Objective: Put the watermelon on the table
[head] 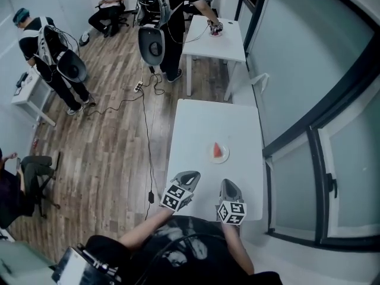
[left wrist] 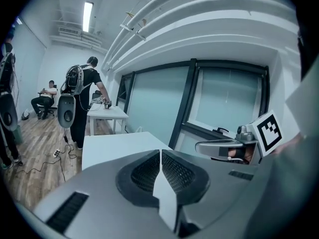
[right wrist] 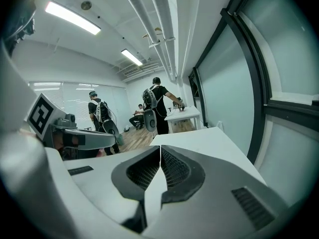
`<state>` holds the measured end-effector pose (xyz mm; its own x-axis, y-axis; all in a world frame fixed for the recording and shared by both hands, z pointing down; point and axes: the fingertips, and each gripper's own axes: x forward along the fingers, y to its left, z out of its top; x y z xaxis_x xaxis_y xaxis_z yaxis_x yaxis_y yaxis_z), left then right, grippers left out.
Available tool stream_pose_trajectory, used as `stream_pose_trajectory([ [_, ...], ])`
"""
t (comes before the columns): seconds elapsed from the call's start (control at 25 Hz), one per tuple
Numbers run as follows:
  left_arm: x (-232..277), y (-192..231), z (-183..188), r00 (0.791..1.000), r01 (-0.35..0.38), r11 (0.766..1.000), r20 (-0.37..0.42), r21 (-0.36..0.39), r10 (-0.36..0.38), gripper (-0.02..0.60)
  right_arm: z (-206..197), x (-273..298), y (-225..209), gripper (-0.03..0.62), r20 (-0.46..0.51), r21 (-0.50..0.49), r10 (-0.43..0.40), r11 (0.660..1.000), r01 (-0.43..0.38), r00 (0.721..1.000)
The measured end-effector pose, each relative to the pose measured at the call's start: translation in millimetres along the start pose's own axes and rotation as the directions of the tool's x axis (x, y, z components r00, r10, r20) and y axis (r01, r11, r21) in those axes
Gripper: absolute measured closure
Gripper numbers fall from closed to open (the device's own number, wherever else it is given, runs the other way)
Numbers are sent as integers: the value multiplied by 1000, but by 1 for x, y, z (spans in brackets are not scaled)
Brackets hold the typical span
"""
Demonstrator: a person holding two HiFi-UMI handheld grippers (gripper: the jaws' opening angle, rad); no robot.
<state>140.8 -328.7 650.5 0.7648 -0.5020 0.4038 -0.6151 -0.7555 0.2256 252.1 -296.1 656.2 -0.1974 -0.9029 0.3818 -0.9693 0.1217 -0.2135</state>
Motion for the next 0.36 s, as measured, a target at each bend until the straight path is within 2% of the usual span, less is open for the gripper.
stream_pose_trajectory([
  [0.36,9,-11,-10,998,55,998,-31,19,-54,575,-9,10,-7,582,-31,12,-3,1000,4,1000],
])
